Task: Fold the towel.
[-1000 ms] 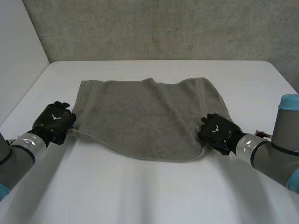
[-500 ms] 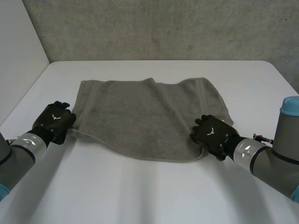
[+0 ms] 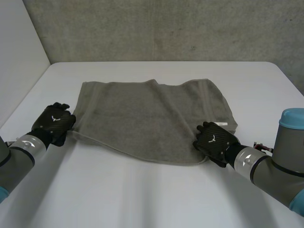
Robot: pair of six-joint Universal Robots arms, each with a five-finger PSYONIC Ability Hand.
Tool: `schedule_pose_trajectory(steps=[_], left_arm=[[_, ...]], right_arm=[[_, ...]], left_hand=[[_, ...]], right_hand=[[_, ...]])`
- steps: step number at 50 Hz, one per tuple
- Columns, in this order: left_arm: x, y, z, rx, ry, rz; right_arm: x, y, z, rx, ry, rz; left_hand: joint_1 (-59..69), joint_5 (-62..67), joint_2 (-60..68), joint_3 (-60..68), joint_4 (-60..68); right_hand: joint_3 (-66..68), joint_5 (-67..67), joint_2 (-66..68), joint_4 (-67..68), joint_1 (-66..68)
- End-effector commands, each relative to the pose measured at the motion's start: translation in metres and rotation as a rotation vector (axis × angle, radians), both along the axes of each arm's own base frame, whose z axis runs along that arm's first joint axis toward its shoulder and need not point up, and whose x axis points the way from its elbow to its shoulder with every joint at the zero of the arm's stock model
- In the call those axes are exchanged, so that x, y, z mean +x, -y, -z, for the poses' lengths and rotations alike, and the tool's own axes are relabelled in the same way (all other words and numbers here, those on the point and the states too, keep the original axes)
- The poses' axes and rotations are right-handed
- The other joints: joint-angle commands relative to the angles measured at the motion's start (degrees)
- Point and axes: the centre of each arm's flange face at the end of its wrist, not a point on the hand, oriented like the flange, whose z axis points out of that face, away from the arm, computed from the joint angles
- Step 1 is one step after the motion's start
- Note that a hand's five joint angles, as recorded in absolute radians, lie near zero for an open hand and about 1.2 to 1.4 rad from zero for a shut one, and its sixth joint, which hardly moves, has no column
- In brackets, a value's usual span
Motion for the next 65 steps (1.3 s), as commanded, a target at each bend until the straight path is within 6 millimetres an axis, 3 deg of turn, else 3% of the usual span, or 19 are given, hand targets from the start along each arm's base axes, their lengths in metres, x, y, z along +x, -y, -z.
schedule_pose_trajectory(steps=[1, 10, 17, 18, 20, 28, 30, 36, 43, 50, 53, 55, 56, 57, 58, 59, 60, 63, 65], left_arm=[[0.001, 0.001, 0.000, 0.000, 0.000, -0.003], [0.002, 0.000, -0.003, 0.016, -0.006, -0.008], [0.002, -0.014, -0.027, 0.033, -0.016, 0.003], [-0.001, -0.020, -0.037, 0.031, -0.022, 0.017], [-0.004, -0.028, -0.050, 0.022, -0.035, 0.032], [-0.010, -0.057, -0.120, -0.084, -0.194, 0.059], [-0.009, -0.060, -0.139, -0.124, -0.258, 0.050], [-0.011, -0.056, -0.143, -0.116, -0.307, 0.049], [-0.024, -0.010, -0.112, -0.045, -0.306, 0.066], [-0.042, 0.042, -0.111, -0.105, -0.304, 0.055], [-0.043, 0.070, -0.132, -0.210, -0.317, 0.000], [-0.043, 0.080, -0.146, -0.273, -0.330, -0.021], [-0.043, 0.090, -0.165, -0.354, -0.351, -0.041], [-0.046, 0.094, -0.186, -0.442, -0.385, -0.041], [-0.046, 0.094, -0.187, -0.443, -0.386, -0.041], [-0.050, 0.094, -0.209, -0.538, -0.425, -0.036], [-0.050, 0.092, -0.232, -0.639, -0.470, -0.030], [-0.050, 0.085, -0.259, -0.740, -0.515, -0.009], [-0.045, 0.063, -0.301, -0.865, -0.563, 0.031]], right_arm=[[-0.001, 0.003, 0.007, 0.016, -0.008, 0.004], [-0.010, 0.009, -0.006, -0.008, -0.001, 0.041], [-0.020, 0.002, -0.072, -0.097, 0.096, 0.095], [-0.020, 0.002, -0.072, -0.097, 0.096, 0.095], [-0.025, -0.004, -0.108, -0.155, 0.184, 0.134], [-0.037, -0.004, -0.154, -0.239, 0.305, 0.203], [-0.036, -0.004, -0.155, -0.244, 0.303, 0.203], [-0.029, 0.009, -0.139, -0.208, 0.285, 0.182], [-0.008, 0.034, -0.122, -0.268, 0.214, 0.109], [0.010, 0.080, -0.120, -0.503, 0.173, 0.090], [0.020, 0.101, -0.139, -0.652, 0.205, 0.116], [0.023, 0.117, -0.177, -0.824, 0.270, 0.152], [0.023, 0.117, -0.177, -0.825, 0.270, 0.152], [0.022, 0.121, -0.202, -0.915, 0.318, 0.177], [0.021, 0.120, -0.228, -0.997, 0.372, 0.193], [0.021, 0.120, -0.229, -0.997, 0.373, 0.193], [0.019, 0.115, -0.252, -1.053, 0.429, 0.204], [0.015, 0.105, -0.275, -1.062, 0.516, 0.190], [0.014, 0.104, -0.276, -1.044, 0.529, 0.187]], left_hand=[[5.2, 4.3, 4.6, -2.6, -3.2], [5.2, 4.3, 4.6, -2.6, -3.2], [5.2, 4.3, 4.6, -2.6, -3.2], [5.2, 4.3, 4.6, -2.6, -3.2], [5.2, 4.3, 4.6, -2.6, -3.2], [5.2, 4.3, 4.6, -2.6, -3.2], [5.2, 4.3, 4.6, -2.6, -3.2], [5.2, 4.3, 4.6, -2.6, -3.2], [5.2, 4.3, 4.6, -2.6, -3.2], [5.2, 4.3, 4.6, -2.6, -3.2], [5.2, 4.3, 4.6, -2.6, -3.2], [5.2, 4.3, 4.6, -2.6, -3.2], [5.2, 4.3, 4.6, -2.6, -3.2], [5.2, 4.3, 4.6, -2.6, -3.2], [5.2, 4.3, 4.6, -2.6, -3.2], [5.2, 4.3, 4.6, -2.6, -3.2], [5.2, 4.3, 4.6, -2.6, -3.2], [5.2, 4.3, 4.6, -2.6, -3.2], [5.2, 4.3, 4.6, -2.6, -3.2]], right_hand=[[-1.9, 5.4, 5.0, -3.1, 5.1], [-1.9, 30.4, 30.0, -3.1, 30.2], [-1.9, 30.4, 30.0, -3.1, 30.2], [-1.9, 30.4, 30.0, -3.1, 30.2], [-1.9, 30.4, 30.0, -3.1, 30.2], [-1.9, 30.4, 30.0, -3.1, 30.2], [-1.9, 30.4, 30.0, -3.1, 30.2], [-1.9, 30.4, 30.0, -3.1, 30.2], [-1.9, 30.4, 30.0, -3.1, 30.2], [-1.9, 30.4, 30.0, -3.1, 30.2], [-1.9, 30.4, 30.0, -3.1, 30.2], [-1.9, 30.4, 30.0, -3.1, 30.2], [-1.9, 30.4, 30.0, -3.1, 30.2], [-1.9, 30.4, 30.0, -3.1, 30.2], [-1.9, 30.4, 30.0, -3.1, 30.2], [-1.9, 30.4, 30.0, -3.1, 30.2], [-1.9, 30.4, 30.0, -3.1, 30.2], [-1.9, 30.4, 30.0, -3.1, 30.2], [-1.9, 30.4, 30.0, -3.1, 30.2]])
